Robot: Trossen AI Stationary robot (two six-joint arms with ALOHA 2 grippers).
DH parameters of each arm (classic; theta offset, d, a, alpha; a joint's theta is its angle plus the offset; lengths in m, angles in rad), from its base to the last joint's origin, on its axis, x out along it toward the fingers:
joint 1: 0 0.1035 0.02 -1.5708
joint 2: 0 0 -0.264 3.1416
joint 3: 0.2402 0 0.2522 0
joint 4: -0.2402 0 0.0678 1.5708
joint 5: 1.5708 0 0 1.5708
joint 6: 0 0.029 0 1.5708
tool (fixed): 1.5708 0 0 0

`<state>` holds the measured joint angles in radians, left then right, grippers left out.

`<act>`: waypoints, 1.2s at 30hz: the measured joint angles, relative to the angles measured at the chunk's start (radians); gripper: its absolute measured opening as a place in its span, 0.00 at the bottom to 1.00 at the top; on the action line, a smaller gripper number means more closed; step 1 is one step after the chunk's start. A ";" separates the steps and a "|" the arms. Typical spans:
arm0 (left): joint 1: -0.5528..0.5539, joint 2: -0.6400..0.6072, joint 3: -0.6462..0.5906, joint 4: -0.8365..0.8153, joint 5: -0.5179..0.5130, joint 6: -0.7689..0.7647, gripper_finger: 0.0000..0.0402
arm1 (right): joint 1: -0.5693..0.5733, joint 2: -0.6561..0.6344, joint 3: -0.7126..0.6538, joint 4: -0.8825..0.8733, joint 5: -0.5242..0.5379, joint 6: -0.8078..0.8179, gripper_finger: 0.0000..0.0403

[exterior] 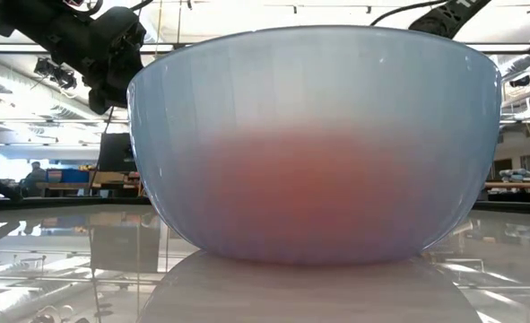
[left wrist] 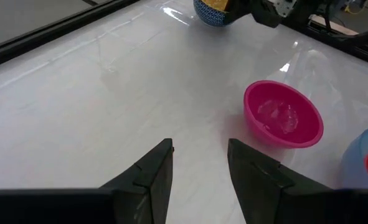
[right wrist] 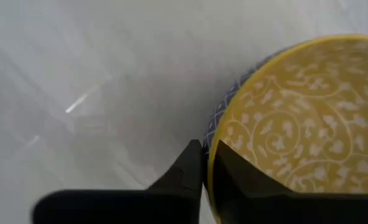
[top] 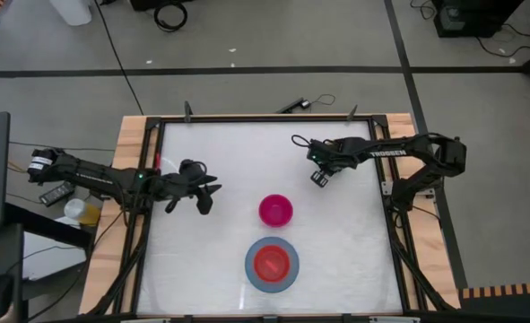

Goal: Nest bowls inside each other
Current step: Stack the yellow bowl on top of the orange bowl

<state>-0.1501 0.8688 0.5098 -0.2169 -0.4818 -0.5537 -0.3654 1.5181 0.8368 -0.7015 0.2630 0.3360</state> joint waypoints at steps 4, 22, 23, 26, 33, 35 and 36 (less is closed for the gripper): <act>0.000 0.000 0.000 -0.016 0.000 -0.001 0.39 | 0.005 -0.003 -0.004 0.012 0.002 0.004 0.06; 0.001 0.000 0.000 -0.029 -0.004 -0.004 0.39 | 0.703 0.001 0.329 0.145 0.006 0.051 0.05; 0.001 0.000 0.000 -0.027 -0.004 -0.004 0.39 | 0.736 0.026 0.345 0.172 -0.021 0.011 0.05; 0.001 0.000 0.000 -0.022 -0.004 -0.008 0.39 | 0.809 0.110 0.385 0.230 -0.105 -0.091 0.05; -0.013 0.001 0.000 -0.016 -0.004 -0.028 0.39 | 0.889 0.295 0.518 0.275 -0.172 -0.210 0.05; -0.013 0.001 0.000 -0.012 -0.004 -0.028 0.39 | 0.899 0.336 0.570 0.268 -0.203 -0.247 0.05; -0.012 0.001 0.000 -0.013 -0.004 -0.027 0.39 | 0.904 0.356 0.595 0.262 -0.213 -0.263 0.05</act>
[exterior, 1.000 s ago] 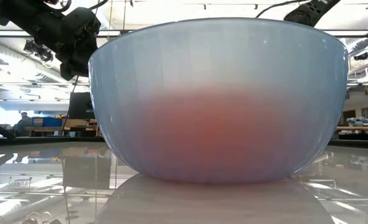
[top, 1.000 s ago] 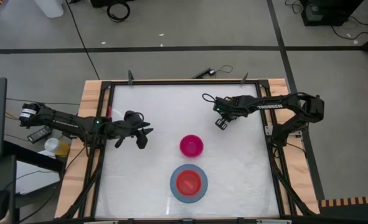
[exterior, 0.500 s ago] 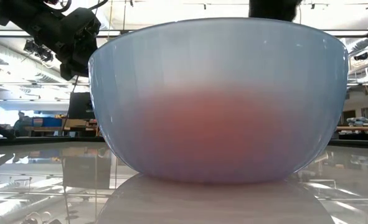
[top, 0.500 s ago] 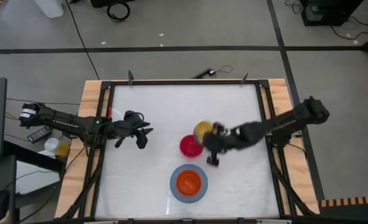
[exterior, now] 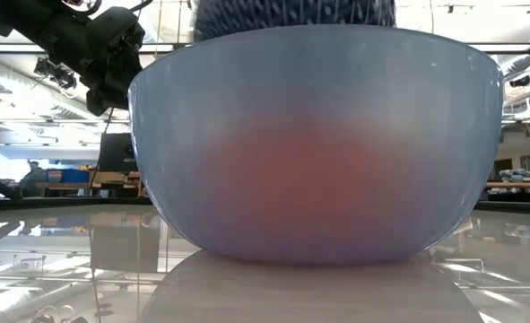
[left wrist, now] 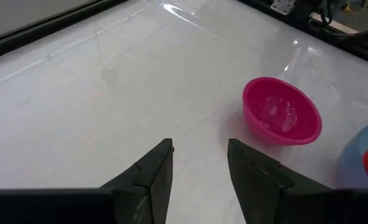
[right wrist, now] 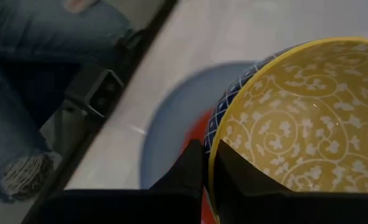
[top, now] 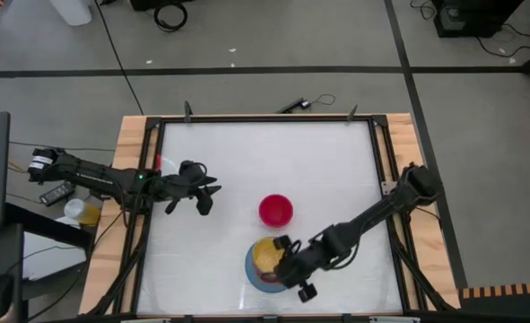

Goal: Nest bowls inside each other
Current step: Stack the yellow bowl on top of the orange bowl

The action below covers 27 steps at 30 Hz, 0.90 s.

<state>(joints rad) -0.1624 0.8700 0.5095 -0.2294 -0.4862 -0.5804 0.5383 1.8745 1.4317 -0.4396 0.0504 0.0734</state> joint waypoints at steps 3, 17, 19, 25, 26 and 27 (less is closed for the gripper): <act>0.000 0.000 0.000 0.001 0.000 0.016 0.39 | 0.011 0.048 0.070 -0.051 -0.030 -0.032 0.05; 0.000 0.000 0.000 -0.004 0.000 0.019 0.39 | 0.009 0.105 0.141 -0.187 -0.018 -0.036 0.17; 0.000 0.000 0.000 -0.004 0.000 0.018 0.39 | 0.009 0.104 0.141 -0.189 -0.030 -0.011 0.25; 0.000 0.000 0.000 -0.005 0.000 0.014 0.39 | 0.005 0.104 0.142 -0.217 -0.003 0.016 0.49; 0.000 0.000 0.000 -0.004 0.000 0.013 0.39 | 0.005 0.104 0.142 -0.217 0.017 0.023 0.53; 0.000 0.000 0.000 -0.004 0.000 0.011 0.39 | 0.005 0.104 0.142 -0.217 0.025 0.029 0.55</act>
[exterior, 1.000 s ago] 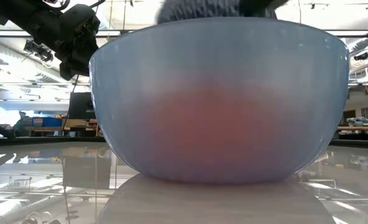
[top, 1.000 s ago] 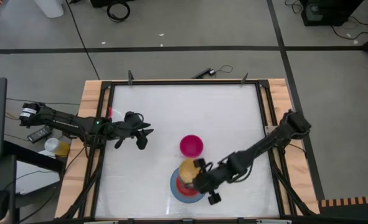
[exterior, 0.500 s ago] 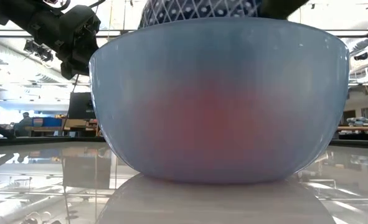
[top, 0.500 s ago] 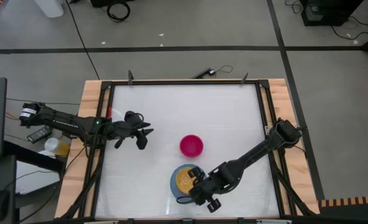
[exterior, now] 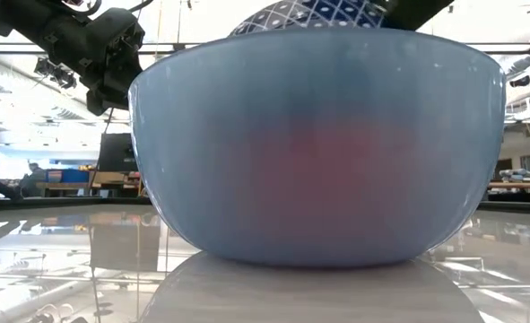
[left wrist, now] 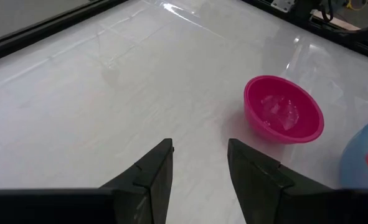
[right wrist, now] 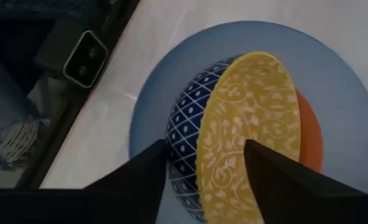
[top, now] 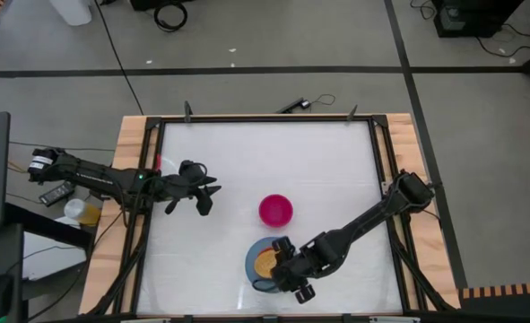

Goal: Nest bowls inside each other
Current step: Stack the yellow bowl on top of the orange bowl

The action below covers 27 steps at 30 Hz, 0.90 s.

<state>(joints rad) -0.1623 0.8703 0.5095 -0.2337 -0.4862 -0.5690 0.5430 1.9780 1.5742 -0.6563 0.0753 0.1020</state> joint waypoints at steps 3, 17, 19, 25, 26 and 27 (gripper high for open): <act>0.000 0.000 0.000 0.000 0.000 -0.005 0.39 | -0.001 0.000 0.000 -0.007 -0.047 0.000 0.59; 0.000 0.000 0.000 -0.001 0.000 -0.004 0.39 | 0.015 -0.056 0.000 -0.020 0.089 -0.020 0.27; 0.000 0.000 0.000 -0.001 0.000 -0.004 0.39 | 0.011 -0.062 0.000 -0.025 0.054 -0.016 0.19; 0.000 0.000 0.000 -0.003 0.000 -0.004 0.39 | 0.001 -0.053 -0.001 -0.042 -0.019 0.030 0.02; 0.000 0.000 0.000 -0.002 0.000 -0.004 0.39 | -0.003 -0.053 -0.001 -0.044 -0.019 0.034 0.03; 0.000 0.000 0.000 -0.003 0.000 -0.004 0.39 | -0.008 -0.054 -0.001 -0.044 -0.020 0.036 0.06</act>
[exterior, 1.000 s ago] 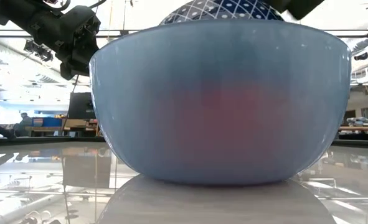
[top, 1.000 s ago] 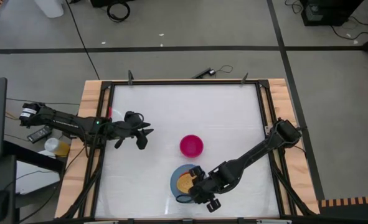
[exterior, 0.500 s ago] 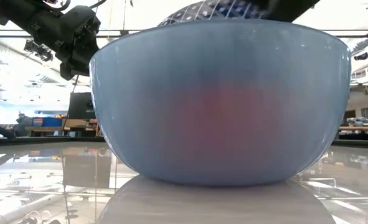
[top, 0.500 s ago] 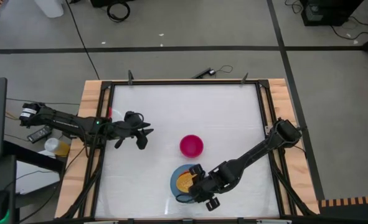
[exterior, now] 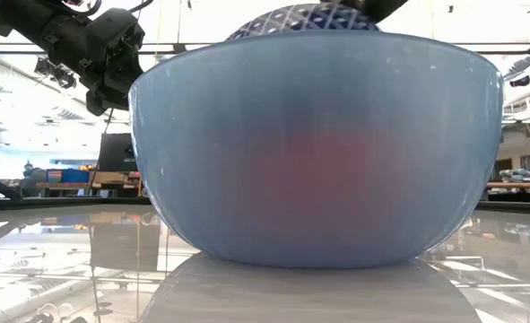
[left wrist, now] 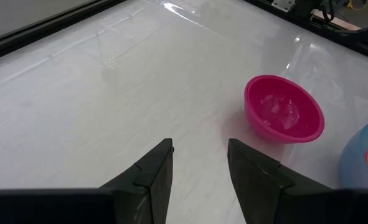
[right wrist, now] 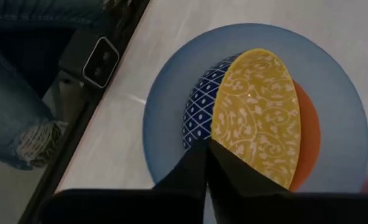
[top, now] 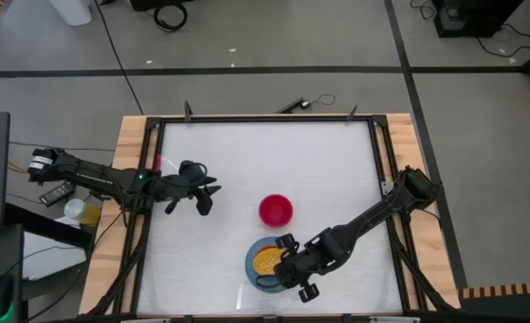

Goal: Nest bowls inside each other
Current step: Stack the yellow bowl on top of the orange bowl

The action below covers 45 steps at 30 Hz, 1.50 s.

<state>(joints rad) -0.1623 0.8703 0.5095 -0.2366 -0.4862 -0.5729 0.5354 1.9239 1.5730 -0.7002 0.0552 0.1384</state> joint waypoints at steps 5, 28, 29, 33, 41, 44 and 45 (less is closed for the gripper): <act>0.000 0.000 0.000 -0.001 0.000 0.000 0.39 | -0.025 -0.030 0.000 0.003 -0.029 0.001 0.27; 0.000 0.000 0.000 -0.011 0.000 0.000 0.39 | -0.054 0.021 -0.008 0.045 -0.161 -0.006 0.03; 0.000 0.000 0.000 -0.011 0.000 0.000 0.39 | -0.054 0.021 -0.008 0.044 -0.161 -0.006 0.04; 0.000 0.000 0.000 -0.011 0.000 0.000 0.39 | -0.055 0.021 -0.008 0.047 -0.149 -0.008 0.04; 0.000 0.000 0.000 -0.011 0.000 0.004 0.39 | -0.034 0.021 -0.008 0.046 -0.089 -0.032 0.01; 0.000 0.000 0.000 -0.011 0.000 0.008 0.39 | -0.019 0.021 -0.008 0.036 -0.071 -0.037 0.01; 0.000 0.000 0.000 -0.011 0.000 0.008 0.39 | -0.017 0.021 -0.008 0.035 -0.076 -0.032 0.01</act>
<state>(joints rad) -0.1623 0.8703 0.5095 -0.2474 -0.4862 -0.5652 0.5185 1.9447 1.5650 -0.6655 -0.0210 0.1064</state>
